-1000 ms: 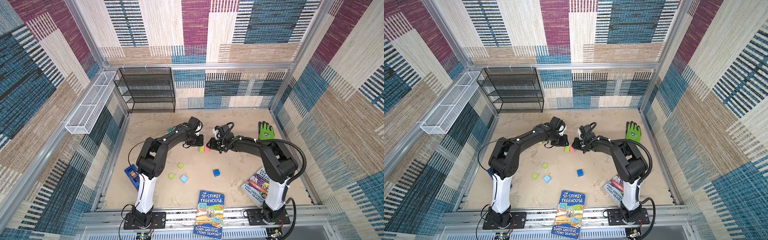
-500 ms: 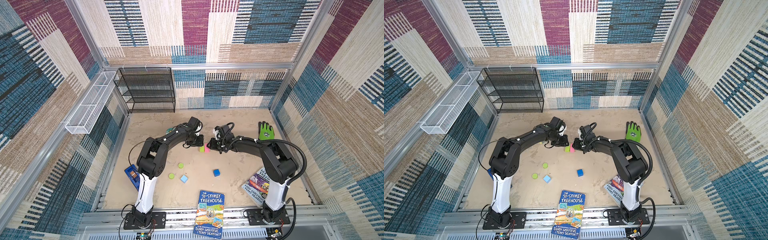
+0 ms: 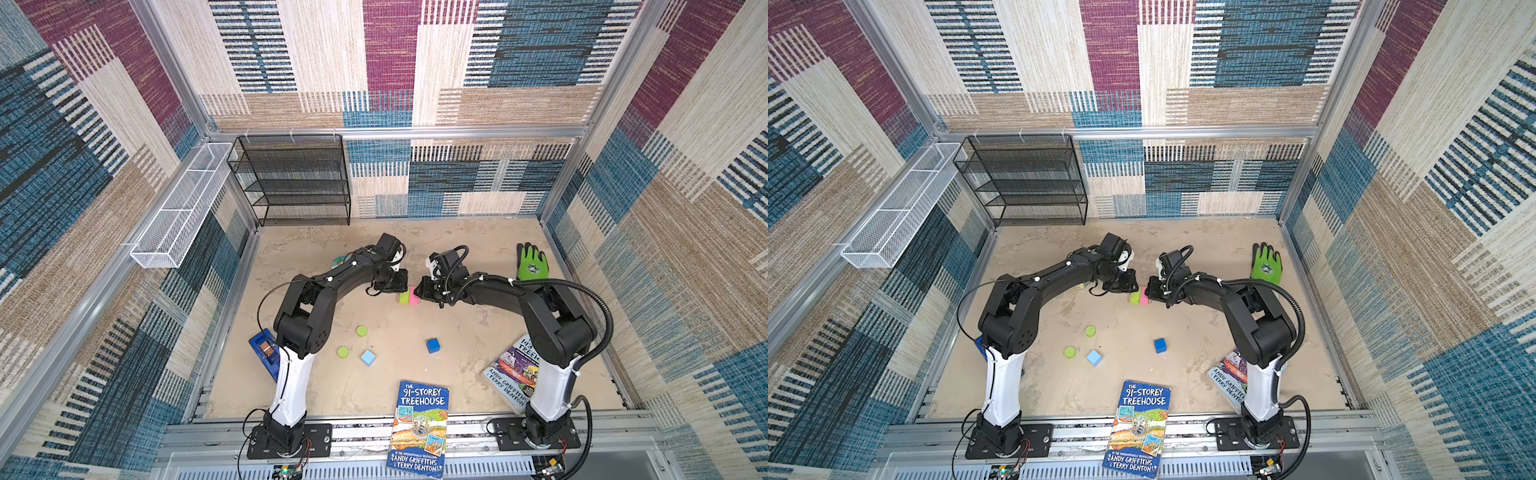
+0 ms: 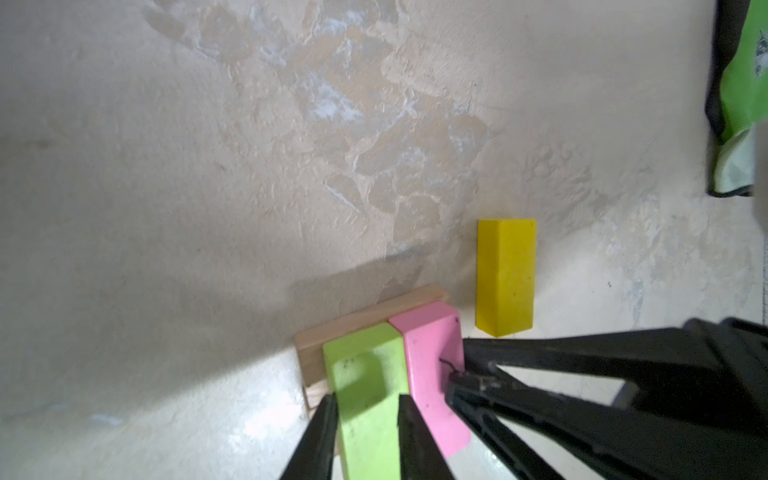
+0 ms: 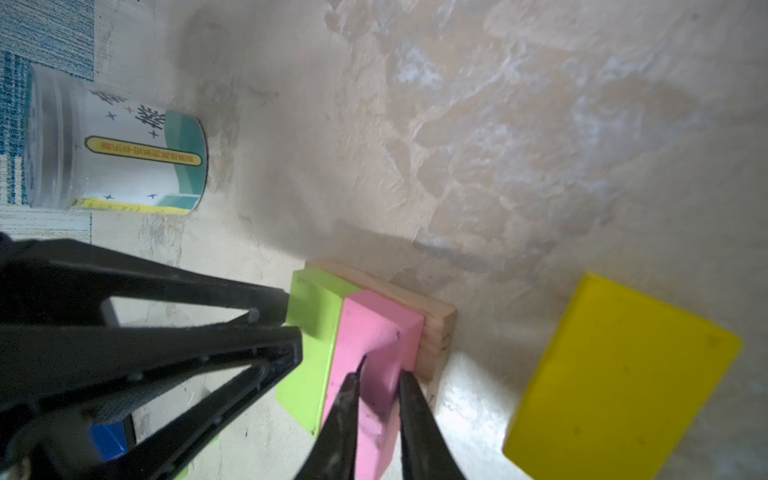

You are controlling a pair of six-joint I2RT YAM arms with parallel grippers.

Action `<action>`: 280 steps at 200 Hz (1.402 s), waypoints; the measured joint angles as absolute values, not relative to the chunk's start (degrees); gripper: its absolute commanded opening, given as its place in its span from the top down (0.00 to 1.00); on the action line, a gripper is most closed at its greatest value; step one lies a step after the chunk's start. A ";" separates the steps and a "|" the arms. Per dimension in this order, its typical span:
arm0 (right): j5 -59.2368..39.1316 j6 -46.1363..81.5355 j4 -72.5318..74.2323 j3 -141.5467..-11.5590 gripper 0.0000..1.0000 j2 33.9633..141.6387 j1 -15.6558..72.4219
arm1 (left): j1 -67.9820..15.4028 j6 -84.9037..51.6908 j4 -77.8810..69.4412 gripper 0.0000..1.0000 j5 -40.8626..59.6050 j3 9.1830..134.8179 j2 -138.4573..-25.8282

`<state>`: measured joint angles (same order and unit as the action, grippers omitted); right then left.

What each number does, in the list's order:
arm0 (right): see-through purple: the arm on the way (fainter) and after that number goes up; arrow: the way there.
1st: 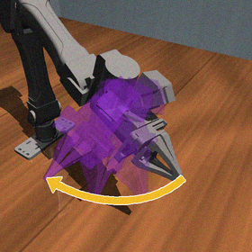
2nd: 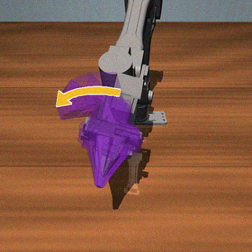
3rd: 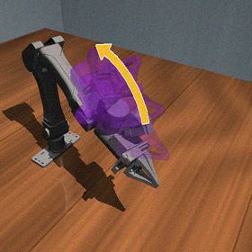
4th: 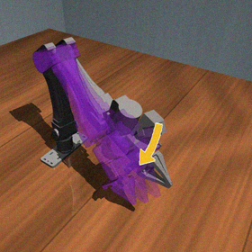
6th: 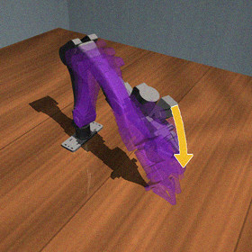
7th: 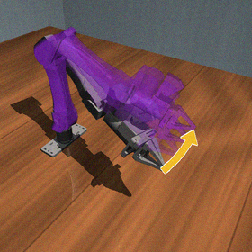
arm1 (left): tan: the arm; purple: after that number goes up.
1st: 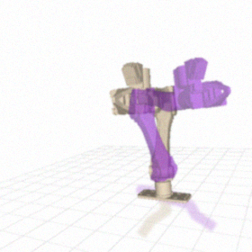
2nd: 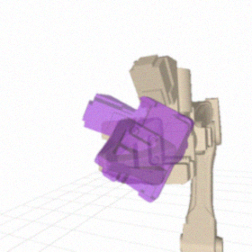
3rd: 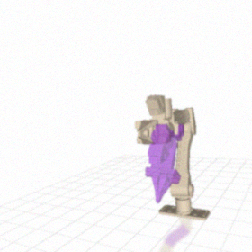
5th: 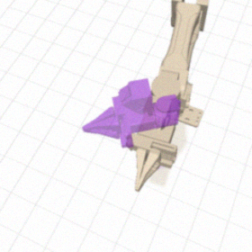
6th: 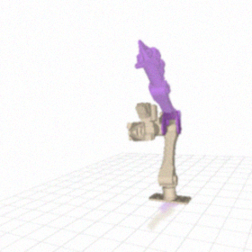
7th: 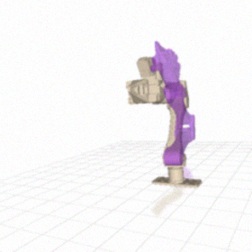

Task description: Build the wood block tower

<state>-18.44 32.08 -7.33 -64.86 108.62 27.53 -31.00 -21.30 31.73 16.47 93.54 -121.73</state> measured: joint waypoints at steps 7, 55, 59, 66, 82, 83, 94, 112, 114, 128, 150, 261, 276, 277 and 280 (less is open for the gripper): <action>-18.44 32.08 -7.33 -64.86 0.77 108.62 27.53 | -31.03 -21.30 31.73 0.69 16.47 93.54 -121.73; -18.44 32.08 -7.35 -64.86 0.75 108.62 27.53 | -31.03 -21.32 31.73 0.64 16.47 93.54 -121.73; -18.44 32.08 -7.35 -64.86 0.75 108.62 27.53 | -31.03 -21.32 31.73 0.64 16.47 93.54 -121.73; -18.44 32.08 -7.35 -64.88 0.75 108.62 27.53 | -31.03 -21.32 31.73 0.63 16.47 93.54 -121.73; -18.44 32.08 -7.40 -64.99 0.75 108.62 27.53 | -31.03 -21.34 31.73 0.59 16.45 93.54 -121.69; -18.44 32.08 -7.38 -64.99 0.74 108.62 27.53 | -31.03 -21.34 31.73 0.58 16.45 93.54 -121.69; -18.46 32.08 -7.35 -65.12 0.74 108.62 27.53 | -31.03 -21.37 31.73 0.58 16.45 93.54 -121.54; -18.46 32.08 -7.33 -65.21 0.74 108.64 27.53 | -31.03 -21.50 31.75 0.58 16.43 93.51 -121.03; -18.46 32.08 -7.33 -65.21 0.74 108.64 27.53 | -31.03 -21.50 31.75 0.58 16.43 93.51 -120.97; -18.46 32.08 -7.35 -65.25 0.74 108.68 27.53 | -31.00 -21.50 31.75 0.59 16.43 93.49 -120.73; -18.46 32.08 -7.35 -65.32 0.75 108.73 27.53 | -31.03 -21.52 31.77 0.60 16.23 93.41 -120.70; -18.41 32.08 -7.38 -65.32 0.70 108.71 27.53 | -31.00 -21.52 31.77 0.61 15.38 93.08 -120.42; -18.39 32.08 -7.57 -65.28 0.66 108.27 27.53 | -31.00 -21.52 31.77 0.61 15.35 92.97 -120.18; -18.39 32.08 -7.60 -65.28 0.66 108.25 27.53 | -31.00 -21.52 31.77 0.61 15.35 92.95 -120.18; -18.39 32.08 -7.62 -65.25 0.66 108.05 27.53 | -31.00 -21.52 31.77 0.61 15.35 92.88 -120.07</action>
